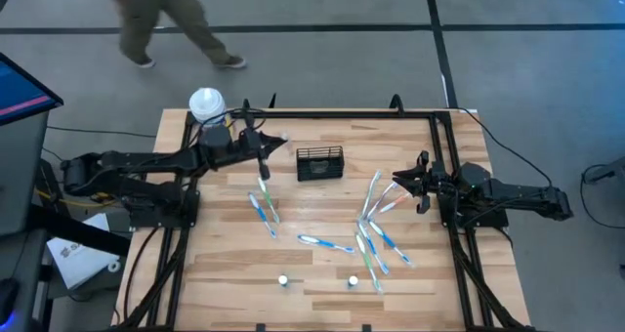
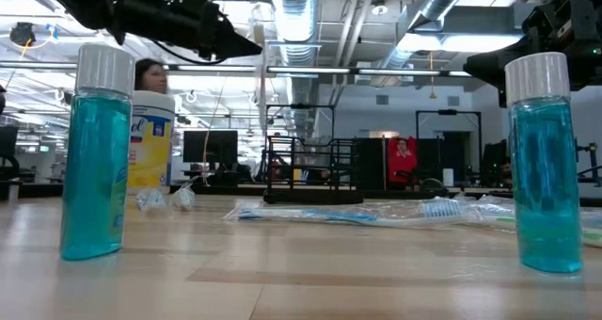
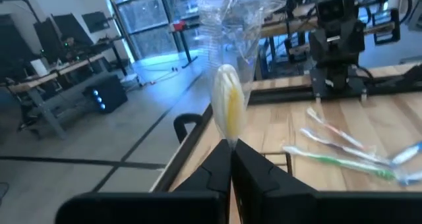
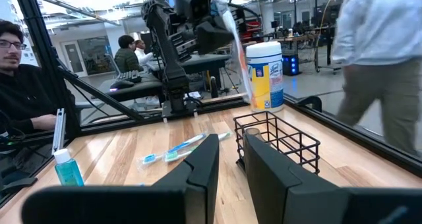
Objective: Pick & Place toothbrushing station
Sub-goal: Put the orange toothbrush into the black mesh organizer
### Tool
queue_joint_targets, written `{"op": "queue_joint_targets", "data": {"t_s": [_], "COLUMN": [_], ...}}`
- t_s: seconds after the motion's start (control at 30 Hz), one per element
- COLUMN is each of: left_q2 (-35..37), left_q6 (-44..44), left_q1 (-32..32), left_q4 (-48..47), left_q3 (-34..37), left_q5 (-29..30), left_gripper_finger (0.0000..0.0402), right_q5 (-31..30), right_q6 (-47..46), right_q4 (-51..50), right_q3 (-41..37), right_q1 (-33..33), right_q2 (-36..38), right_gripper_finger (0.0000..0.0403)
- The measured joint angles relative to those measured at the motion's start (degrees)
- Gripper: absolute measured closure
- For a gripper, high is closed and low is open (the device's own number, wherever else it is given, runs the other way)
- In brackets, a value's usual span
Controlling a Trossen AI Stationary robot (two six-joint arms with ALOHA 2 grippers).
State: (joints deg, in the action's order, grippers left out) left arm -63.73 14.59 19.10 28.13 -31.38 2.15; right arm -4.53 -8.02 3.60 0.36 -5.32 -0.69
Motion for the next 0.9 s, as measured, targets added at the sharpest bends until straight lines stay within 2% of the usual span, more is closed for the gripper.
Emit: {"op": "queue_joint_targets", "data": {"t_s": [0.5,0.9], "left_q2": [-12.9,-14.0], "left_q6": [-0.3,-3.3], "left_q1": [1.0,4.2], "left_q4": [0.0,0.3], "left_q3": [-9.1,-9.2], "left_q5": [-3.5,-6.5], "left_gripper_finger": [0.0401,0.0401], "right_q5": [0.0,0.0], "right_q6": [0.9,1.1], "right_q4": [-0.1,-0.2], "right_q3": [0.0,0.0], "right_q1": [0.0,0.0], "right_q2": [0.0,0.0], "right_gripper_finger": [0.0338,0.0338]}}
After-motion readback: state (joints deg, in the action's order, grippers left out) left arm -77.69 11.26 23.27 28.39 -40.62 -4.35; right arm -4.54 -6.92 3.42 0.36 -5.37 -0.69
